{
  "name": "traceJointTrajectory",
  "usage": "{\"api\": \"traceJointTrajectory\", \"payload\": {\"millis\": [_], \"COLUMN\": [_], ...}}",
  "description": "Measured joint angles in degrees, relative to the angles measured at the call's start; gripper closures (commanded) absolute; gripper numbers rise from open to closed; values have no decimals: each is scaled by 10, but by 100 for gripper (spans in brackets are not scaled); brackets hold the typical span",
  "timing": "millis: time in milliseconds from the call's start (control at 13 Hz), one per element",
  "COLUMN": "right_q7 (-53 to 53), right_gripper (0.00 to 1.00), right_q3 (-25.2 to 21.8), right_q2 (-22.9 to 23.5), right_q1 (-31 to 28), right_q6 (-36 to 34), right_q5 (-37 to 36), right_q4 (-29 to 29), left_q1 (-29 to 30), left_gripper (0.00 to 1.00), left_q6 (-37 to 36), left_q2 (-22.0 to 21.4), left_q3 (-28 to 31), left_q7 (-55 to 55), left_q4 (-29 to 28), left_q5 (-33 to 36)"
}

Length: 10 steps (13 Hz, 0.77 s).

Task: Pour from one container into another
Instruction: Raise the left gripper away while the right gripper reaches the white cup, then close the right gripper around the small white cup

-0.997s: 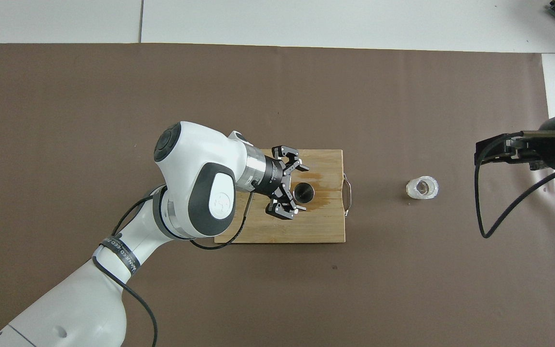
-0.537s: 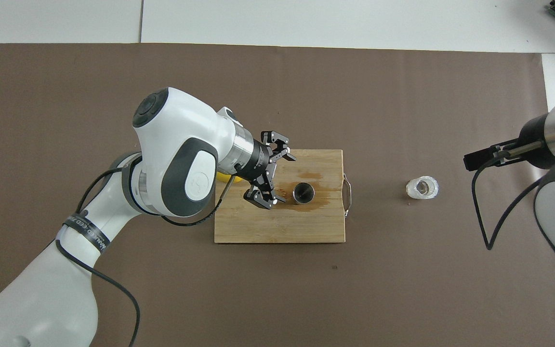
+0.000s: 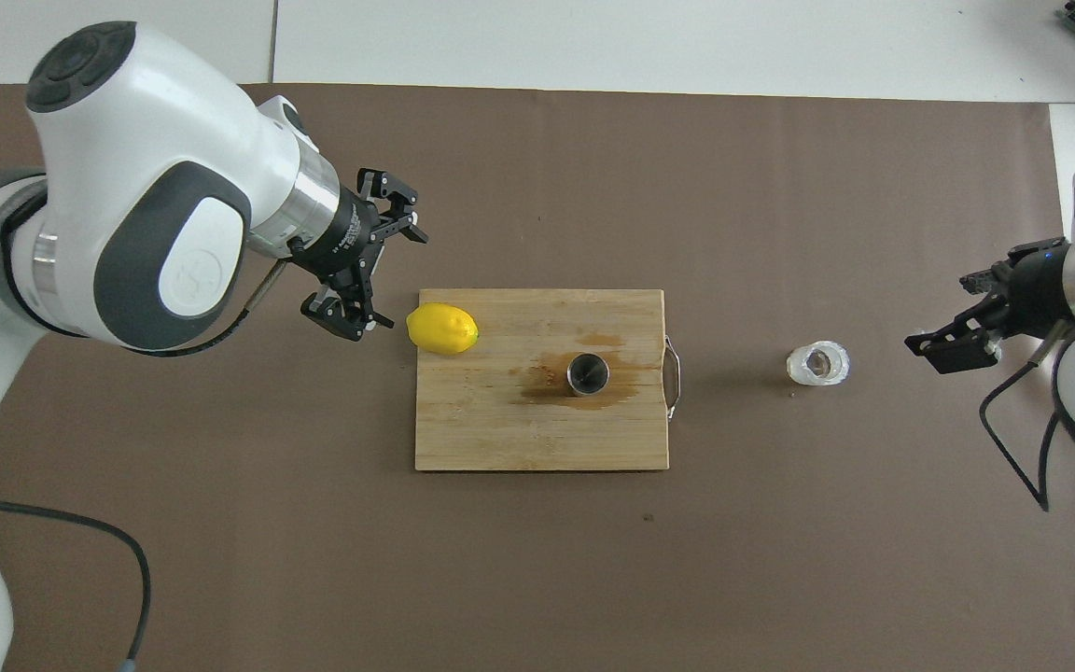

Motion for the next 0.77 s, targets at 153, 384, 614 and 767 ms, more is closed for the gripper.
{"api": "traceJointTrajectory", "payload": {"millis": [153, 384, 614, 767], "right_q7": [-132, -292, -460, -546], "right_gripper": [0, 0, 0, 0], "right_q3": [0, -1, -1, -1], "right_q2": [10, 41, 67, 84], "right_q1": [-19, -32, -44, -53], "right_q6": [34, 63, 95, 102], "right_q5": [58, 101, 184, 210], "right_q4": [-31, -53, -83, -92], "left_q1": [26, 81, 121, 133], "left_gripper": [0, 0, 0, 0], "left_q6": [-13, -66, -95, -97], "left_q2": [-21, -35, -35, -35], "left_q3": [1, 4, 5, 5], "left_q7": [41, 149, 276, 366], "left_q4": [1, 12, 34, 34], "left_q5": [32, 38, 46, 85]}}
